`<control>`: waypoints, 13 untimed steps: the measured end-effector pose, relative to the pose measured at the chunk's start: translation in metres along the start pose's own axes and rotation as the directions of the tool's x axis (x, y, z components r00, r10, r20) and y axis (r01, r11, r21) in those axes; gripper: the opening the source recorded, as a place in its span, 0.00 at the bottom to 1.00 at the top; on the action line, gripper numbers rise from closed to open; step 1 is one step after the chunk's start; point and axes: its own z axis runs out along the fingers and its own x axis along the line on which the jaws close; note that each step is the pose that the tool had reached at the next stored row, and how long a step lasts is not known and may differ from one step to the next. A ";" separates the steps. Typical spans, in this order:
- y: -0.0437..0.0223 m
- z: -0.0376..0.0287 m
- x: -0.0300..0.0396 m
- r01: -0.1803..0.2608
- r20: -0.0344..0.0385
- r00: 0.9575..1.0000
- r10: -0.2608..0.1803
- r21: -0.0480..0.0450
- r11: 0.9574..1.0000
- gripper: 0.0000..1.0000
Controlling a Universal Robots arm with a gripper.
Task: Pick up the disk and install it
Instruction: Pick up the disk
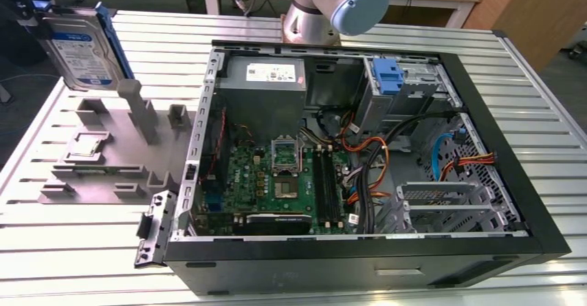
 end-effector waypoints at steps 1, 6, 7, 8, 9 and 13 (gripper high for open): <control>0.0000 -0.0002 0.0000 0.000 0.000 1.000 0.000 0.000 1.000 0.37; 0.0000 -0.0023 0.0000 0.000 0.000 1.000 0.000 0.000 1.000 0.37; 0.0001 -0.0032 0.0000 0.000 0.000 1.000 0.000 0.000 1.000 0.37; 0.0001 -0.0032 0.0000 0.000 0.000 1.000 0.000 0.000 1.000 0.37; 0.0000 -0.0033 0.0000 0.000 0.000 1.000 0.000 0.000 1.000 0.37; 0.0001 -0.0041 0.0000 0.000 0.000 1.000 0.000 0.000 1.000 0.37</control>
